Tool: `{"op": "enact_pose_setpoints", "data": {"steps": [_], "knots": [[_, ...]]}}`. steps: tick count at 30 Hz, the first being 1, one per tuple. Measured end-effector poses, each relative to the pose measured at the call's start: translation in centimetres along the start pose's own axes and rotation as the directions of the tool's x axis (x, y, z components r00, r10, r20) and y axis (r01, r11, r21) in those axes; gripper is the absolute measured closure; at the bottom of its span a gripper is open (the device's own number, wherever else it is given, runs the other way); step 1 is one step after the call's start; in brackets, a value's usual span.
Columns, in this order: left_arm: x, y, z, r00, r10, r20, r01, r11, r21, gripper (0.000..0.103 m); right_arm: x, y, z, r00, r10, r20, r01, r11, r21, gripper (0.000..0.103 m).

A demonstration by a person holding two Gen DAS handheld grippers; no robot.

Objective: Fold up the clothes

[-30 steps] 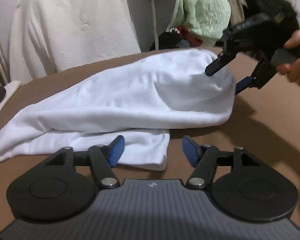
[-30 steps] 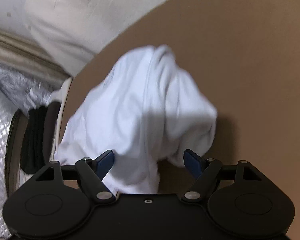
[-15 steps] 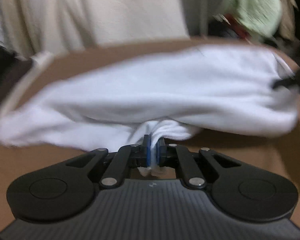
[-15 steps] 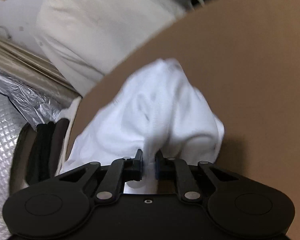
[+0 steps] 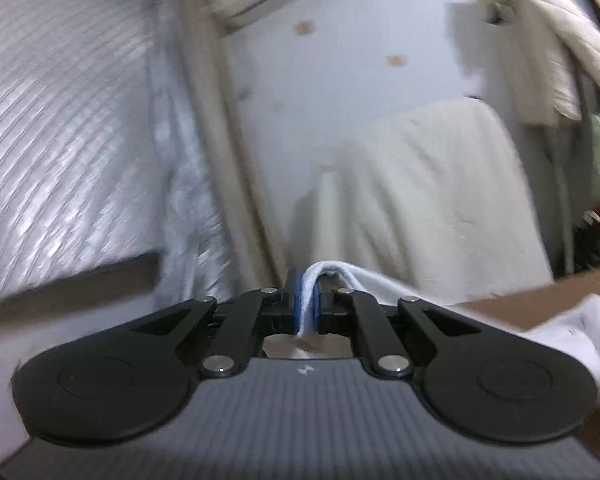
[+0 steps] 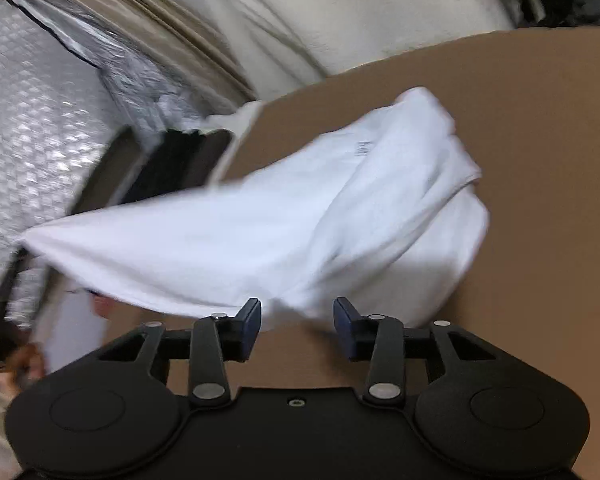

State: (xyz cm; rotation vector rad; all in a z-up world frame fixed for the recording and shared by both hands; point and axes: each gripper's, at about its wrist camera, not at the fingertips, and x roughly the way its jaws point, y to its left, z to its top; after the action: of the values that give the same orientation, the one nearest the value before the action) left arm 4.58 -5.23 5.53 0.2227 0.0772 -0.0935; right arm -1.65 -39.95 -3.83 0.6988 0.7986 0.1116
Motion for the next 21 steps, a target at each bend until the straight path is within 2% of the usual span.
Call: {"op": "enact_pose_setpoints", "data": {"steps": [1, 2, 3, 4, 5, 6, 7, 11, 13, 15, 17, 21], "knots": [[0.5, 0.8, -1.2, 0.997, 0.049, -0.052, -0.049, 0.999, 0.001, 0.097, -0.1, 0.0, -0.2, 1.0, -0.019, 0.001, 0.019, 1.0, -0.006, 0.048], [1.0, 1.6, -2.3, 0.99, 0.097, -0.104, -0.097, 0.995, 0.005, 0.097, -0.1, -0.3, -0.2, 0.999, -0.035, -0.003, 0.035, 0.999, 0.001, 0.047], [2.1, 2.0, -4.1, 0.973, 0.136, -0.185, -0.129, 0.99, 0.048, 0.097, -0.1, -0.6, -0.3, 0.999, -0.051, -0.006, 0.051, 0.999, 0.008, 0.047], [3.4, 2.2, -5.9, 0.946, 0.174, -0.274, -0.15, 0.983, 0.106, 0.097, 0.0, -1.0, -0.3, 0.997, -0.071, -0.01, 0.071, 0.997, 0.019, 0.047], [4.7, 2.6, -7.9, 0.91, 0.187, -0.369, -0.148, 0.98, 0.131, 0.097, 0.1, -1.6, -0.2, 0.995, -0.098, -0.014, 0.098, 0.994, 0.038, 0.047], [5.8, 3.3, -9.8, 0.867, 0.181, -0.465, -0.134, 0.982, 0.133, 0.097, 0.3, -2.0, -0.2, 0.992, -0.127, -0.013, 0.128, 0.99, 0.059, 0.047], [5.9, 3.2, -10.4, 0.858, 0.167, -0.486, -0.12, 0.985, 0.126, 0.097, 0.6, -2.5, -0.1, 0.988, -0.156, -0.013, 0.157, 0.984, 0.08, 0.047], [5.2, 1.9, -11.0, 0.875, 0.105, -0.472, -0.067, 0.993, 0.096, 0.093, 1.0, -5.1, -0.2, 0.979, -0.205, 0.006, 0.2, 0.961, 0.189, 0.047], [4.9, 1.3, -11.4, 0.882, 0.073, -0.465, -0.04, 0.996, 0.081, 0.088, 1.4, -6.1, -0.2, 0.978, -0.205, 0.032, 0.193, 0.954, 0.229, 0.047], [4.5, 0.7, -11.7, 0.888, 0.042, -0.457, -0.013, 0.998, 0.067, 0.066, 2.0, -6.8, -0.2, 0.978, -0.198, 0.065, 0.175, 0.949, 0.263, 0.047], [4.4, 0.1, -12.3, 0.894, 0.012, -0.448, 0.015, 0.998, 0.056, 0.057, 2.9, -7.4, 0.1, 0.979, -0.176, 0.104, 0.14, 0.948, 0.285, 0.047], [4.7, -0.8, -14.2, 0.902, -0.046, -0.429, 0.073, 0.996, 0.047, 0.057, 5.6, -8.3, 1.6, 0.974, -0.149, 0.173, 0.091, 0.948, 0.305, 0.047]]}}
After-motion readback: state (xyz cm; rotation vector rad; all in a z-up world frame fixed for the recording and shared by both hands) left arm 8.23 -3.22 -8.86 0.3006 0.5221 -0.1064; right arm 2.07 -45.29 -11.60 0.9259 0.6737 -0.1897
